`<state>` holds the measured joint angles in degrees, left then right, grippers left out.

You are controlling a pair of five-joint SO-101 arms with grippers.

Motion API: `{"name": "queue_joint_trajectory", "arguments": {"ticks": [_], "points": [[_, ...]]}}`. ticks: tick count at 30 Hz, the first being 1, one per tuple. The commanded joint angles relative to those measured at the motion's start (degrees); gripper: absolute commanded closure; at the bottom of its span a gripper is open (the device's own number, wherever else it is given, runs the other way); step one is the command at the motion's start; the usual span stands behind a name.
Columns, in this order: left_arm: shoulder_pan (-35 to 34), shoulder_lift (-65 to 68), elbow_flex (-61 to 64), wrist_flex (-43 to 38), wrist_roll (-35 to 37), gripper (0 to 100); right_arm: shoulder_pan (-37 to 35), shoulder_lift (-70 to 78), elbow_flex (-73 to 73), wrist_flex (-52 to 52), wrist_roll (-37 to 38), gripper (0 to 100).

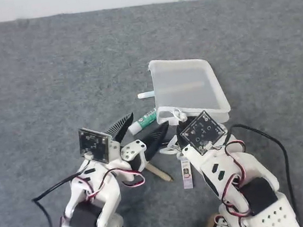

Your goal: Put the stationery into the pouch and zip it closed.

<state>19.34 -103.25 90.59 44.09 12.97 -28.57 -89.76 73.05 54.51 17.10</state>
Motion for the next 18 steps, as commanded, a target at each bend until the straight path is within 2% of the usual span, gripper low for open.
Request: {"name": "queue_joint_trajectory", "arguments": {"ticks": [1,6,18], "points": [[-0.18,-0.79,2.42,-5.45,-0.97,70,-0.66,-1.71,-1.67,0.13,0.0,99.1],[-0.26,-0.79,4.7,-8.62,-0.97,70,-0.75,-1.71,-2.73,1.98,-0.09,99.1],[-2.64,-0.7,5.93,-8.18,-1.05,70,-3.82,-1.71,-4.48,5.05,-0.09,99.1]]}}
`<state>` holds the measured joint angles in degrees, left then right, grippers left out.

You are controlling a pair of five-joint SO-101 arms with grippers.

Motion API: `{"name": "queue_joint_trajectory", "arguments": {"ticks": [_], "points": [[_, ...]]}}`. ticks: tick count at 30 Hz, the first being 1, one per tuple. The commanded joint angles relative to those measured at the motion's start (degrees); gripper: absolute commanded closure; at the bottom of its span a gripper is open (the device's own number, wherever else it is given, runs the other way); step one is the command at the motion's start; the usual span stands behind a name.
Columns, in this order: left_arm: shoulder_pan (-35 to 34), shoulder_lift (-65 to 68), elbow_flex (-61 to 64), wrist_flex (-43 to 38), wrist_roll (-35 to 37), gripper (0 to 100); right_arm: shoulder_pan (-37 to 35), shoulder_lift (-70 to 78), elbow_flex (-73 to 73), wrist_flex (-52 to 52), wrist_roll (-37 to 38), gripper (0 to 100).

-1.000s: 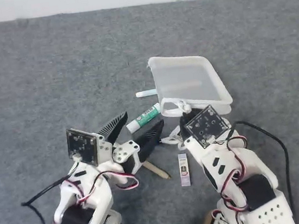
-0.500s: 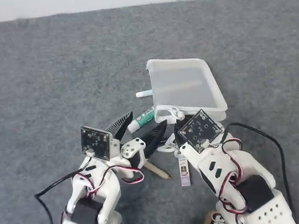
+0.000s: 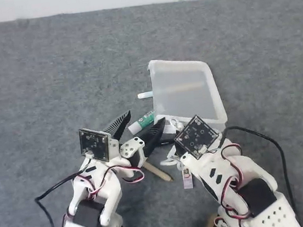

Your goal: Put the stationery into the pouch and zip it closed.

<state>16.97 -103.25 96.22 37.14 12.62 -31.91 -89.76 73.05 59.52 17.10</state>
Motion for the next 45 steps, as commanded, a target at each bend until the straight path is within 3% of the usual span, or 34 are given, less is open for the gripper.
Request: {"name": "queue_joint_trajectory", "arguments": {"ticks": [1,11,19,28,37,41,45], "points": [[-0.26,-0.7,0.31,-0.62,-1.32,70,-0.4,-1.71,-4.57,0.04,-0.09,99.1],[-0.18,-0.7,0.31,2.11,-5.01,71,-0.31,-1.8,-4.75,0.04,-0.44,99.1],[-0.18,-0.79,0.31,1.93,-8.35,88,-0.75,-9.19,-4.48,2.51,-0.18,99.1],[-0.79,-0.97,-0.13,2.11,-8.62,98,-0.22,-12.0,-3.87,3.21,-0.09,99.1],[-9.32,-0.97,-4.44,5.36,-8.35,99,5.67,-12.0,-4.04,1.8,-0.62,99.1],[-9.85,-0.97,-7.96,11.6,-8.35,99,7.96,-12.0,-3.96,0.66,-2.64,99.1],[-10.37,-0.97,-8.75,12.92,-8.53,99,10.95,-12.0,-3.87,-0.13,-3.08,99.1]]}}
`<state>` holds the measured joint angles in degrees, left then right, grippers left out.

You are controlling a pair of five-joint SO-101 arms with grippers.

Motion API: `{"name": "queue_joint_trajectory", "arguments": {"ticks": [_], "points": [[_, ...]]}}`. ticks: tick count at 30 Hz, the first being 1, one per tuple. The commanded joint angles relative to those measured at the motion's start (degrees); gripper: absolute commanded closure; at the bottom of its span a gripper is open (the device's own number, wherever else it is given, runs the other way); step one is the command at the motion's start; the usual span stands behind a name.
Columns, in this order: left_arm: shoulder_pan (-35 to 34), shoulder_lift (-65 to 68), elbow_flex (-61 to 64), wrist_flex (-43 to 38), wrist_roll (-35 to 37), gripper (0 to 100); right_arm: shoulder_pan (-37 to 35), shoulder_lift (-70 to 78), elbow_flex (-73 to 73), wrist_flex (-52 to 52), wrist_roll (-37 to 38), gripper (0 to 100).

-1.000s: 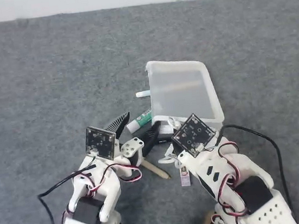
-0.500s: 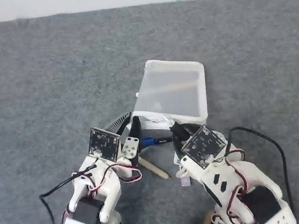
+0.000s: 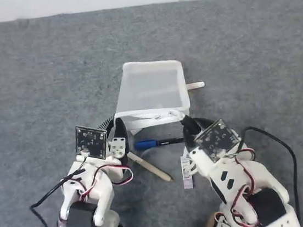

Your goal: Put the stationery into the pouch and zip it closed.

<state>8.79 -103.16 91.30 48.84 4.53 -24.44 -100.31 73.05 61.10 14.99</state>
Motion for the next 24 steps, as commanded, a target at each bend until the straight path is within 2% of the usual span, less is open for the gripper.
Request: {"name": "queue_joint_trajectory", "arguments": {"ticks": [1,7,11,13,17,24], "points": [[-2.55,-1.05,-3.82,1.23,-0.44,99,3.82,-1.45,-3.87,-1.8,-1.58,99.1],[-3.16,-1.05,-4.35,1.41,-0.53,99,8.84,-1.36,-3.69,-3.82,-4.92,99.1],[-2.73,-1.14,-4.53,0.79,-0.97,99,8.84,-1.36,-3.69,-3.74,-4.92,99.1],[-2.64,-1.14,-4.88,-0.18,-3.43,98,8.84,-1.36,-3.69,-3.74,-4.92,99.1],[-1.49,-1.14,-4.88,-0.09,-7.82,89,6.37,-1.36,-3.69,-3.3,-4.75,99.1],[-1.32,-1.14,-3.82,-0.26,0.53,76,5.58,-1.36,-3.69,-3.21,-4.66,99.1]]}}
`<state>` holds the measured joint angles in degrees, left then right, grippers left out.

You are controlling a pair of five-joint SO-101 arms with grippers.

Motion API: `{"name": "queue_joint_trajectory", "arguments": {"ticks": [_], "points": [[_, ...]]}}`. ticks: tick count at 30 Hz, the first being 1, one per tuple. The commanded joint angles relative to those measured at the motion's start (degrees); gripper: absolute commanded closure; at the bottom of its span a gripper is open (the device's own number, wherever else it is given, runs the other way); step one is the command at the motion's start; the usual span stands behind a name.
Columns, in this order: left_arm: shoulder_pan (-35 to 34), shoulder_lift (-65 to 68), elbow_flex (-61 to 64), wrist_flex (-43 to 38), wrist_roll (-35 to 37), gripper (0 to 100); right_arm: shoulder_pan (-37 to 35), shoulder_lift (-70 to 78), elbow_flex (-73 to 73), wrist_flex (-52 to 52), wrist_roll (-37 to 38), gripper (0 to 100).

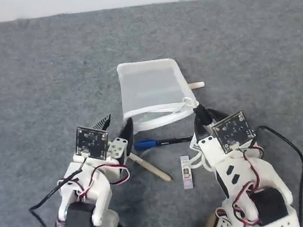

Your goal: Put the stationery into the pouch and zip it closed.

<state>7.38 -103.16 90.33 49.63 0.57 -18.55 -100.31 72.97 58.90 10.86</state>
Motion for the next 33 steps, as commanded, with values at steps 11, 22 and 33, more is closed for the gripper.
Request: {"name": "queue_joint_trajectory", "arguments": {"ticks": [11,22,33], "points": [[3.6,-0.88,2.15,-5.19,4.57,71,-1.1,-1.89,-4.04,0.22,-0.53,99.1],[3.6,-0.79,3.38,-6.59,4.57,71,-4.97,-1.89,-4.04,1.36,1.32,99.1],[3.52,-0.7,-0.84,-0.7,2.02,78,-4.97,-1.45,-3.96,1.1,1.32,99.1]]}}
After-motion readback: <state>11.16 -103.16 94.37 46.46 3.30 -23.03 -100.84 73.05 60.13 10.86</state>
